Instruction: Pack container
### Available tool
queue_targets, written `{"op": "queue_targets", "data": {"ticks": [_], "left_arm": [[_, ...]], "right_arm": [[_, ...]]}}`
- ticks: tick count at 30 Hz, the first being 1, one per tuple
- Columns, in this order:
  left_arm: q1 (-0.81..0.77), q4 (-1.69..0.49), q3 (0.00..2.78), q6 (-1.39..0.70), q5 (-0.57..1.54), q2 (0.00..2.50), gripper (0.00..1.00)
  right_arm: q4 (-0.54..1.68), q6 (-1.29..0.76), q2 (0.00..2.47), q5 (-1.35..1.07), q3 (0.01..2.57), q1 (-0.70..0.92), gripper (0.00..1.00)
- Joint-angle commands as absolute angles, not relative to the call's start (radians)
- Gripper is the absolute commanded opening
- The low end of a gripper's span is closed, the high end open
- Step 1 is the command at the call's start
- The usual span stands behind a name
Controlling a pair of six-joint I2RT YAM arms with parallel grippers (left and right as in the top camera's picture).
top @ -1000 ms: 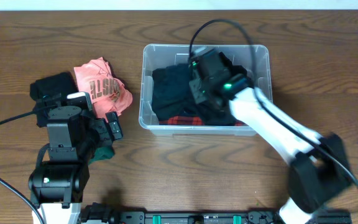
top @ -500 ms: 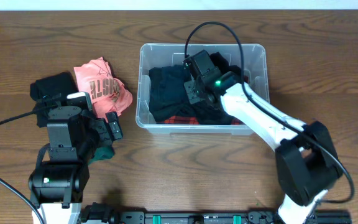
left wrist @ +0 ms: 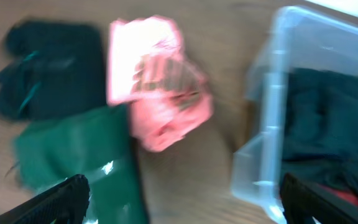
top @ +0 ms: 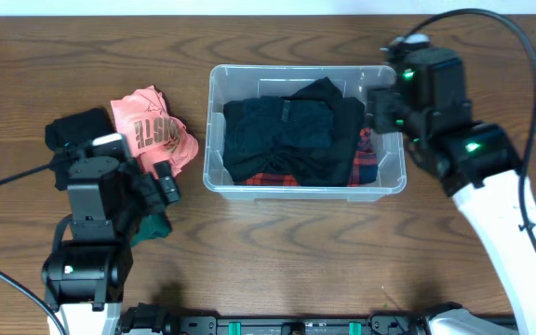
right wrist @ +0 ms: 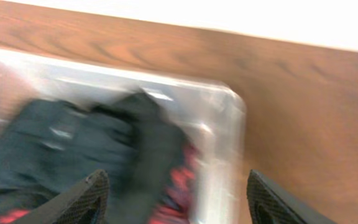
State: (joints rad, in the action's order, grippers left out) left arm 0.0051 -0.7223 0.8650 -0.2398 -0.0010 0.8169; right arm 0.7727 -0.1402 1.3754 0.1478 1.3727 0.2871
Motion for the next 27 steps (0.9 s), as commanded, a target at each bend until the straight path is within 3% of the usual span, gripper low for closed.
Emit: {"op": "queue_targets", "data": {"ticks": [1,7,15,27], "left_arm": [[0.076,-0.783,0.888,-0.382,-0.127,0.840,0.98],[0.288,-0.902,0.888,-0.495,-0.111,0.995,0.98],[0.502,-0.892,0.888,-0.492,-0.097,1.292,0.98],[0.531,-0.655,0.888,-0.227,0.242,1.673,0.98]], "right_arm": [[0.842,-0.123,1.430,0.160,1.357,0.198,0.69],[0.916,-0.126,1.466,0.156,1.356,0.131,0.68],[0.928,-0.118,1.466,0.174,1.354,0.131,0.68],[0.937,-0.118,1.466,0.195,1.354,0.131,0.68]]}}
